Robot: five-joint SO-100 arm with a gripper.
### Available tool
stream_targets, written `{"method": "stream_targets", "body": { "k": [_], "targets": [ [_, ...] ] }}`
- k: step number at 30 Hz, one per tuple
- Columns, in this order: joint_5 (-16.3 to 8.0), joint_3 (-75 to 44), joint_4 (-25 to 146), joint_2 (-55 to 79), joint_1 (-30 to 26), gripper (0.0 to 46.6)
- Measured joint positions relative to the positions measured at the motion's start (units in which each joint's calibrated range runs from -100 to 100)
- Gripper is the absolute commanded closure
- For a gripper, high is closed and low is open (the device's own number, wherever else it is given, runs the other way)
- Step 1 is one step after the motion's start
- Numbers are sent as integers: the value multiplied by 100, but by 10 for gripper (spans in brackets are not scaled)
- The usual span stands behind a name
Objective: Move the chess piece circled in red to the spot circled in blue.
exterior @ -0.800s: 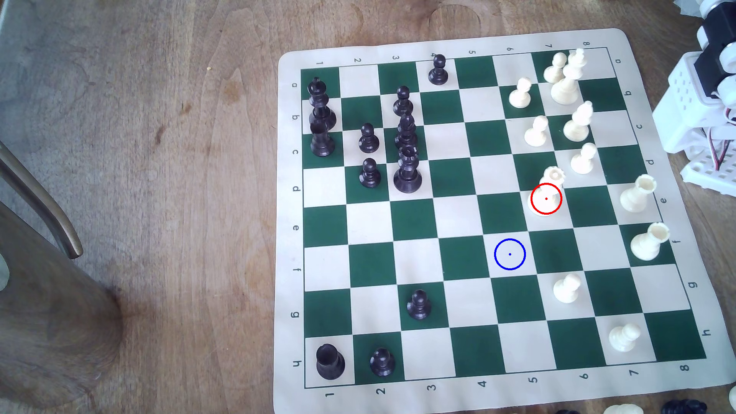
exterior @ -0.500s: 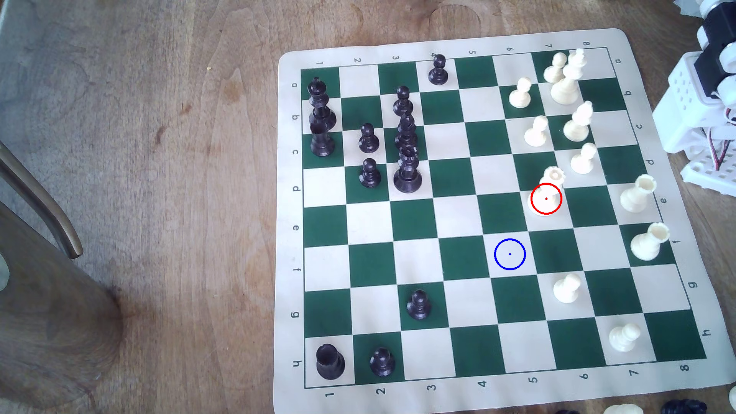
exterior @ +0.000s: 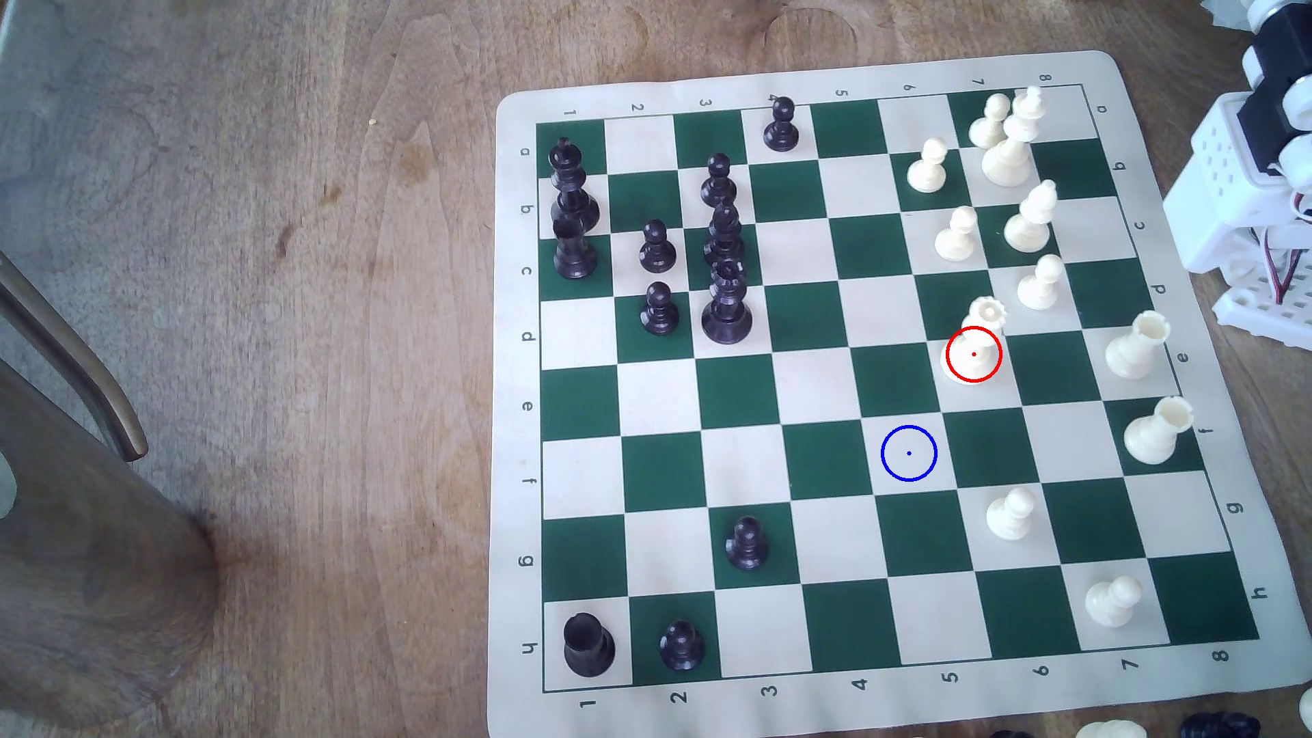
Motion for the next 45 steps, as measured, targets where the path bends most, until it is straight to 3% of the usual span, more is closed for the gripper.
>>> {"method": "stream_targets", "body": {
  "k": [4, 9, 17, 20, 26, 31, 36, 39, 41, 45],
  "targets": [
    [0, 0, 1602, 0, -15, 465],
    [-5, 0, 5315, 0, -59, 465],
    [-68, -172, 8845, 34, -317, 465],
    [-132, -777, 10653, 25, -354, 464],
    [-557, -2784, 14016, 612, -383, 458],
    [-1026, -5612, 16669, 2380, -332, 403],
    [-1177, -6932, 17625, 4407, -642, 393],
    [-1216, -7040, 17833, 5061, -1055, 346],
    [-1284, -7058, 17992, 5329, -1593, 334],
    [-1377, -6751, 17817, 5337, -2058, 305]
  ]
}}
